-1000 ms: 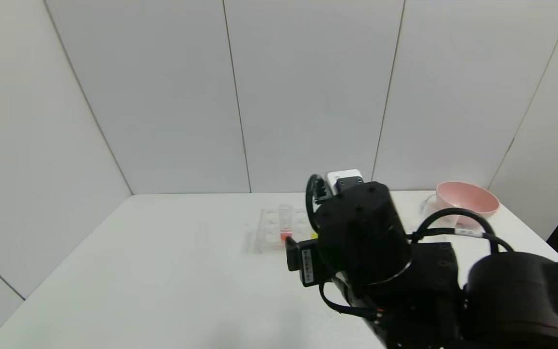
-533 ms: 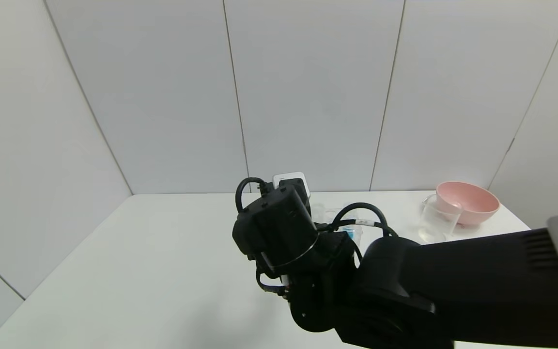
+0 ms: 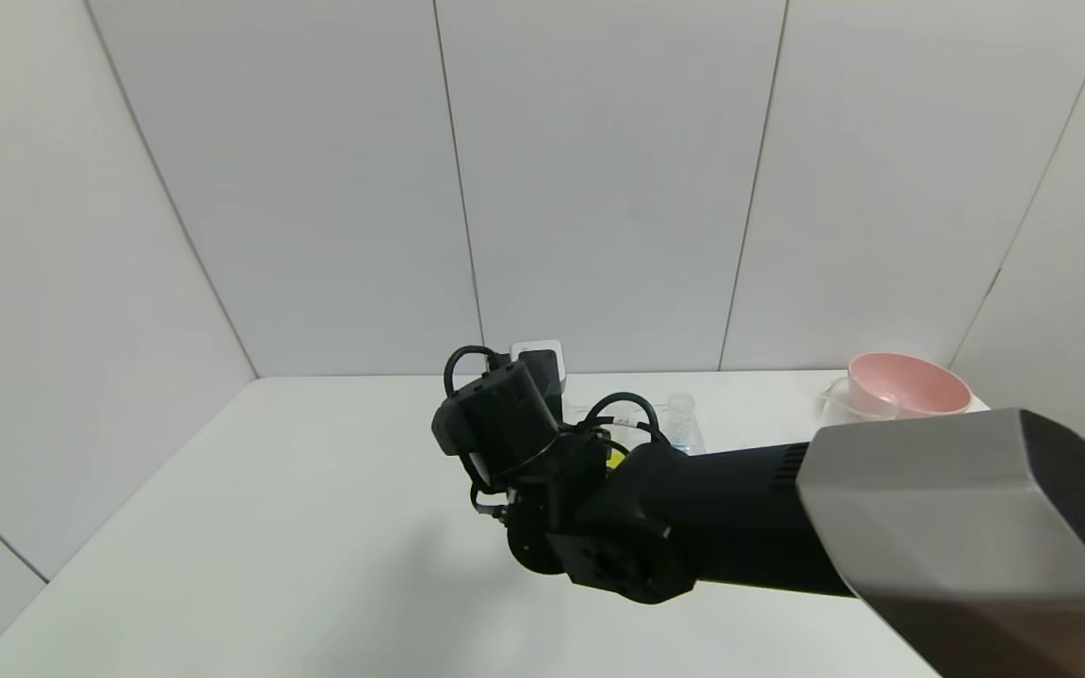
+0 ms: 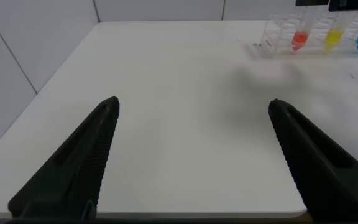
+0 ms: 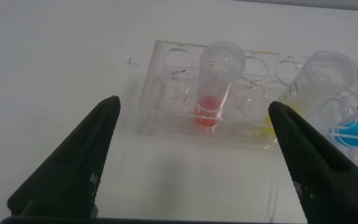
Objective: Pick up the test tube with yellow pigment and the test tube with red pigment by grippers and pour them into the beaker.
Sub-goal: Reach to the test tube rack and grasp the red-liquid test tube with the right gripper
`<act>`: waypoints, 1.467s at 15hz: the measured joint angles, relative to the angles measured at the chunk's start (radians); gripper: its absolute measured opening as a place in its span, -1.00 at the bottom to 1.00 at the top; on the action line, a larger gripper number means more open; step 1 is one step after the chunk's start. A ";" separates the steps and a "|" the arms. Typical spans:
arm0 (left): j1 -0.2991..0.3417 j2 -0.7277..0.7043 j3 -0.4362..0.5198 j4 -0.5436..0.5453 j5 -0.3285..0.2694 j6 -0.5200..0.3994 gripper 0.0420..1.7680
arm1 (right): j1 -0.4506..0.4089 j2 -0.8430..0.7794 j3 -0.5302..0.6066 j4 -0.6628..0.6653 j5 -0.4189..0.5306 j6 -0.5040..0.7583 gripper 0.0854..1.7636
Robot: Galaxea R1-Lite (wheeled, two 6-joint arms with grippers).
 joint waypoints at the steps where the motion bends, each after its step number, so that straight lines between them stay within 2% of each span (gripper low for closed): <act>1: 0.000 0.000 0.000 0.000 0.000 0.000 0.94 | -0.016 0.028 -0.035 0.000 0.000 -0.005 0.94; 8: 0.000 0.000 0.000 0.000 0.000 0.000 0.94 | -0.056 0.147 -0.163 -0.002 -0.001 -0.030 0.94; 21: 0.000 0.000 0.000 0.000 0.000 0.000 0.94 | -0.070 0.140 -0.138 -0.002 -0.004 -0.051 0.93; 22: 0.000 0.000 0.000 0.000 0.000 0.000 0.94 | -0.074 0.137 -0.133 -0.002 -0.004 -0.051 0.67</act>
